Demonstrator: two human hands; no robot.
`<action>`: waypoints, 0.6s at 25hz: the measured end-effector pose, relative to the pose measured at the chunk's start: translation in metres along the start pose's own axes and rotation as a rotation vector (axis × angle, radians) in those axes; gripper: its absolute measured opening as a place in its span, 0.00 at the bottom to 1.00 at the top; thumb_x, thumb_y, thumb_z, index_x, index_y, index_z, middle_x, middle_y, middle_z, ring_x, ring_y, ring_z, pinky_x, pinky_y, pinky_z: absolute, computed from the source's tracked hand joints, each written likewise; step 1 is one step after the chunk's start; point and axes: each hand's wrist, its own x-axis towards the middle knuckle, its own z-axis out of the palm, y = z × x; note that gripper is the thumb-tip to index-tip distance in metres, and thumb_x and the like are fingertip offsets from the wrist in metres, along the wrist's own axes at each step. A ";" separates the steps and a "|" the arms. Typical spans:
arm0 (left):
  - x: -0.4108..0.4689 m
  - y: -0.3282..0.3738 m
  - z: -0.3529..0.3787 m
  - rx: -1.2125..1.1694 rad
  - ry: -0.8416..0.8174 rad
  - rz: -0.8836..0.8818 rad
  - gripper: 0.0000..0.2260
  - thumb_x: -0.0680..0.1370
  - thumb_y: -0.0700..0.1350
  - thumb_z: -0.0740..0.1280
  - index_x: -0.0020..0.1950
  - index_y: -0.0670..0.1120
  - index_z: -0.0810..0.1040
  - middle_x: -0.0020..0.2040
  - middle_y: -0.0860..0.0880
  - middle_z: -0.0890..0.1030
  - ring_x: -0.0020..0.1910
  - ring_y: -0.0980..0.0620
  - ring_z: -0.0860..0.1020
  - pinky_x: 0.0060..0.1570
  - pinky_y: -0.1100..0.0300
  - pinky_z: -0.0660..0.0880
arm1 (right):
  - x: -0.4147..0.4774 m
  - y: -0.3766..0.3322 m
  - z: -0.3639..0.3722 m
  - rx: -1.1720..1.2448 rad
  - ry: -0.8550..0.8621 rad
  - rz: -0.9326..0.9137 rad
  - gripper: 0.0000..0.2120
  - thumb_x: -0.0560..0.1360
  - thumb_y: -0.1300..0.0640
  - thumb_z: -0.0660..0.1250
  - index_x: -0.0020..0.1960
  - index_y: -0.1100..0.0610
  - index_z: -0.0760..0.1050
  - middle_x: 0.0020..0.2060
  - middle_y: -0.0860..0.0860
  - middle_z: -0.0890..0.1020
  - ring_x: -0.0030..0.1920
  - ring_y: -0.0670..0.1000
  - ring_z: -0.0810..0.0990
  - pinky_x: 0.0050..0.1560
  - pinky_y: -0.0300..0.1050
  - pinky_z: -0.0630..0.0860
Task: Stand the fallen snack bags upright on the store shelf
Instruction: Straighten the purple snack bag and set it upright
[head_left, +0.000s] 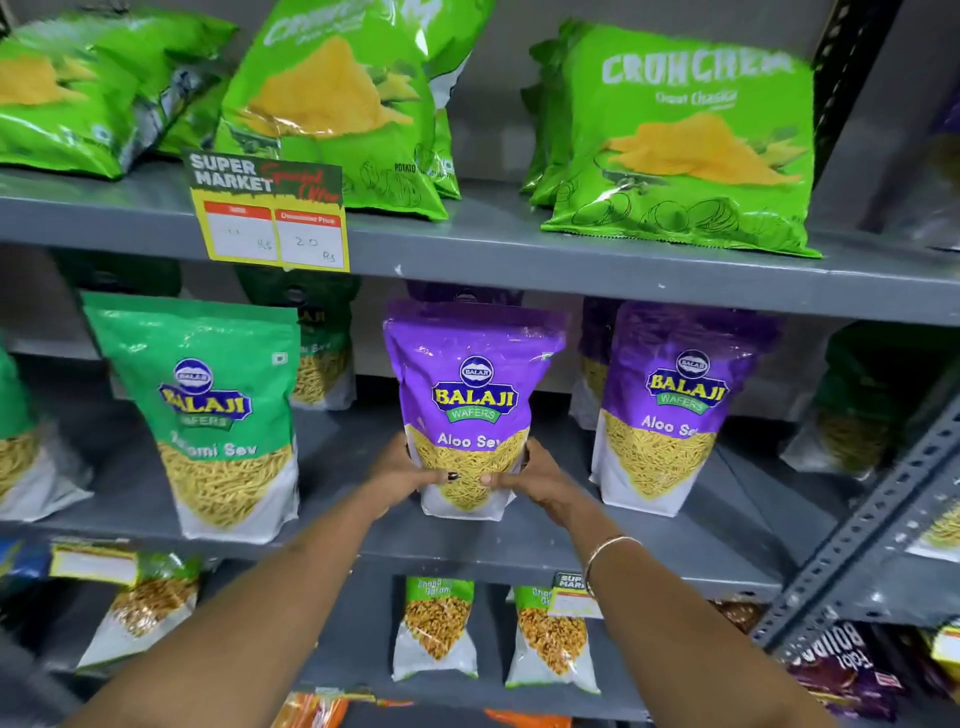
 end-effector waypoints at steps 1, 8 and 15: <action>-0.002 -0.008 -0.002 0.019 0.000 -0.006 0.31 0.49 0.48 0.80 0.50 0.49 0.76 0.57 0.42 0.82 0.56 0.43 0.80 0.61 0.43 0.75 | -0.006 0.001 0.001 -0.011 -0.017 -0.001 0.35 0.60 0.68 0.77 0.65 0.63 0.67 0.62 0.60 0.78 0.63 0.59 0.76 0.65 0.57 0.73; -0.035 -0.007 -0.006 0.242 0.045 -0.001 0.38 0.52 0.52 0.80 0.60 0.46 0.74 0.58 0.48 0.81 0.58 0.46 0.79 0.60 0.50 0.76 | -0.055 -0.003 0.012 -0.085 0.013 -0.031 0.41 0.57 0.59 0.80 0.66 0.60 0.66 0.63 0.58 0.78 0.54 0.52 0.78 0.43 0.40 0.79; -0.039 -0.010 -0.005 0.232 0.034 -0.056 0.40 0.50 0.53 0.78 0.61 0.46 0.73 0.60 0.46 0.81 0.59 0.46 0.79 0.61 0.48 0.75 | -0.067 -0.007 0.018 -0.017 0.025 -0.019 0.30 0.65 0.71 0.72 0.65 0.65 0.66 0.64 0.63 0.76 0.57 0.54 0.76 0.60 0.50 0.75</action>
